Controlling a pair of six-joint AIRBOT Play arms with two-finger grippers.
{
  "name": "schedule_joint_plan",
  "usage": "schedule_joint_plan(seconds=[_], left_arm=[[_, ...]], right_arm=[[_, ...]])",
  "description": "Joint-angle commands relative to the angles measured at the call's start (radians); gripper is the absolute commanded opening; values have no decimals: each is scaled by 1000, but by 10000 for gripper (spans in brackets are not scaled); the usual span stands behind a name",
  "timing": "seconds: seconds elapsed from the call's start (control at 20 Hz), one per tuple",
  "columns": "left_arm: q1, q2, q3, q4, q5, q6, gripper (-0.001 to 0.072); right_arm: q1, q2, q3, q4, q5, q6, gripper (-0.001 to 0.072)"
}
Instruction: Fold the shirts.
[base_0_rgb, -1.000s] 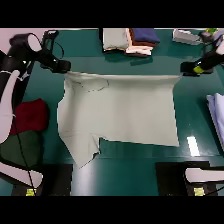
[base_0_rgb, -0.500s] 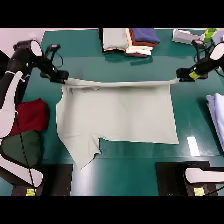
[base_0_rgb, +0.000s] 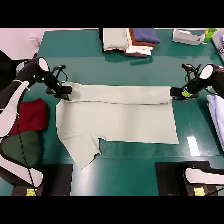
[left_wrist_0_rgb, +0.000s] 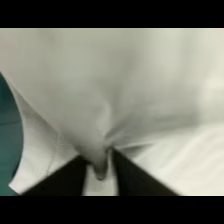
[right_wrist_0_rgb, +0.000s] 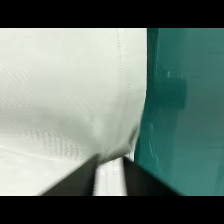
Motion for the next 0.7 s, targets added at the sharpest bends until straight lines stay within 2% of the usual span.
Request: schedule_joint_plan(seconds=[0.0,0.15,0.3,0.4,0.45,0.65], left_arm=[[1,42,-13,10,-5,-31,425],[1,183,-35,63,-8,-50,427],[1,413,-212,69,37,-64,426],[1,564,-381,69,58,-93,426],[1,630,-462,68,60,-110,426],[1,822,-716,45,70,-136,426]], right_arm=[[2,3,17,48,5,1,378],[-21,56,53,49,82,-11,379],[-79,206,-77,50,127,-11,385],[-122,299,-210,49,171,-27,510],[-144,338,-276,49,192,-27,533],[-207,453,-520,50,201,-26,531]])
